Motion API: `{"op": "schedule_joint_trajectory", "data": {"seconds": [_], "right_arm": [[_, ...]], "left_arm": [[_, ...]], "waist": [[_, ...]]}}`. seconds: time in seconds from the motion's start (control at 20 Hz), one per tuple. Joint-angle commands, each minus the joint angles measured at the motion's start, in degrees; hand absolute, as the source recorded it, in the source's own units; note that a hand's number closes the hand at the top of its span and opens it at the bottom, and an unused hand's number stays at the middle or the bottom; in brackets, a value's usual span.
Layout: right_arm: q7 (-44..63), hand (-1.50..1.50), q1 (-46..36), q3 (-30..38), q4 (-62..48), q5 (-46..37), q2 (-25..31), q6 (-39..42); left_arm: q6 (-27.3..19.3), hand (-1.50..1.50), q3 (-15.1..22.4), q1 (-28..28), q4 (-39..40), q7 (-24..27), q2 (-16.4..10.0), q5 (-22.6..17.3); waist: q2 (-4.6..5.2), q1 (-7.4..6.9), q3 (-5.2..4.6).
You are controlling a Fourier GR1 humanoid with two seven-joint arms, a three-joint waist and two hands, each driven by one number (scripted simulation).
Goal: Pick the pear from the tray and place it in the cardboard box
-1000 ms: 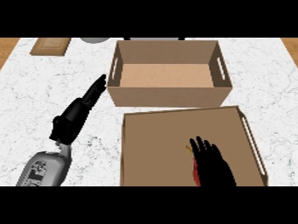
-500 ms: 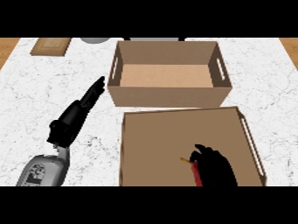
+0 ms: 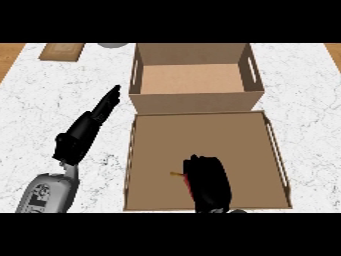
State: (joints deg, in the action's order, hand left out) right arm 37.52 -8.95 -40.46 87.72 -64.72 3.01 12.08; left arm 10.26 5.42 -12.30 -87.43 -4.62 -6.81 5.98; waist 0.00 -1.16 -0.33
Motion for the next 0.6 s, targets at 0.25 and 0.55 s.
{"op": "schedule_joint_trajectory", "data": {"seconds": [0.25, 0.55], "right_arm": [[9.7, 1.50, -22.6, -4.5, -6.8, 3.7, -3.0, -4.0], [18.6, 1.50, -25.4, -9.0, 6.6, 5.9, -3.0, 0.0]], "left_arm": [[0.3, 0.00, -0.1, -0.3, 0.4, -0.4, 0.5, 0.3], [-1.3, 0.00, 0.3, -0.4, 2.0, 0.6, 2.4, 1.6]], "waist": [[0.06, 0.22, 0.32], [-0.09, 0.74, 0.30]]}}
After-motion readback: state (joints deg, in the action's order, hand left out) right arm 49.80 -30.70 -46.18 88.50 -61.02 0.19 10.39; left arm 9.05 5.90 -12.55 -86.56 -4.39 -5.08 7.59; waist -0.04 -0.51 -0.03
